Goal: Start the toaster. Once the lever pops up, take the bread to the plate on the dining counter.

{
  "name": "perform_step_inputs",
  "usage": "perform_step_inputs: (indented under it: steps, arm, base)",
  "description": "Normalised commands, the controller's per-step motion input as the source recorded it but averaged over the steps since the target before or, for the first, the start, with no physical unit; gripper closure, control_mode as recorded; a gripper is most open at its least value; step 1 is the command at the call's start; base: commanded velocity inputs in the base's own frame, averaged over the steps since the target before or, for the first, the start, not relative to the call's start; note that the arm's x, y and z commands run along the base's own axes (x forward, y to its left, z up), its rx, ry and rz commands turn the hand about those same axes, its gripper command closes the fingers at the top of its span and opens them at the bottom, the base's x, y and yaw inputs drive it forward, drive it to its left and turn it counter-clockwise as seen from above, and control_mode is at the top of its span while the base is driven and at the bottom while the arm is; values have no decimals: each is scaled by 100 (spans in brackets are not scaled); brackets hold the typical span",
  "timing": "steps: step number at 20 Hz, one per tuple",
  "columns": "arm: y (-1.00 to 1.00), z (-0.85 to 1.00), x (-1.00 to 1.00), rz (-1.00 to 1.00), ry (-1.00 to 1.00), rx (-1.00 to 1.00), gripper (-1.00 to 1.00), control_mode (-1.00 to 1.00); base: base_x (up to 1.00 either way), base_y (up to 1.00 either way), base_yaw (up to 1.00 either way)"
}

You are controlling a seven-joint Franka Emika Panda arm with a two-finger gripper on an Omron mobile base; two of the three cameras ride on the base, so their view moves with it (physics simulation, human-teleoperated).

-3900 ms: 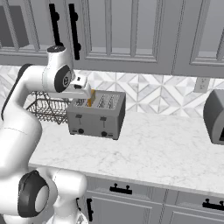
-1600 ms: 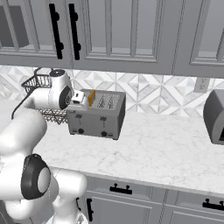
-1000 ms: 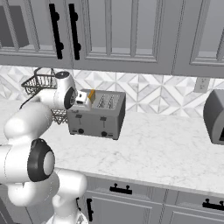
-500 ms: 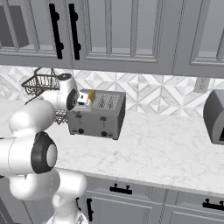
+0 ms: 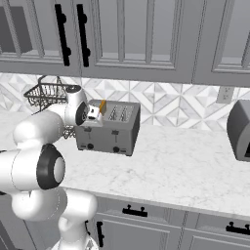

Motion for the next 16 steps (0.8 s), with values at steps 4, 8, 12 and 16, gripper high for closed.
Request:
perform_step_inputs:
  steps: [4, 8, 12, 16]
  arm:
    - [0, -7, 4, 0, 0, 0, 100, -100]
    - [0, 0, 8, 0, 0, 0, 100, -100]
    - [0, -6, 13, 0, 0, 0, 100, -100]
    - [0, -12, 16, 0, 0, 0, 100, -100]
  base:
    - [0, 0, 0]
    - [0, 0, 0]
    - [0, 0, 0]
    - [0, 0, 0]
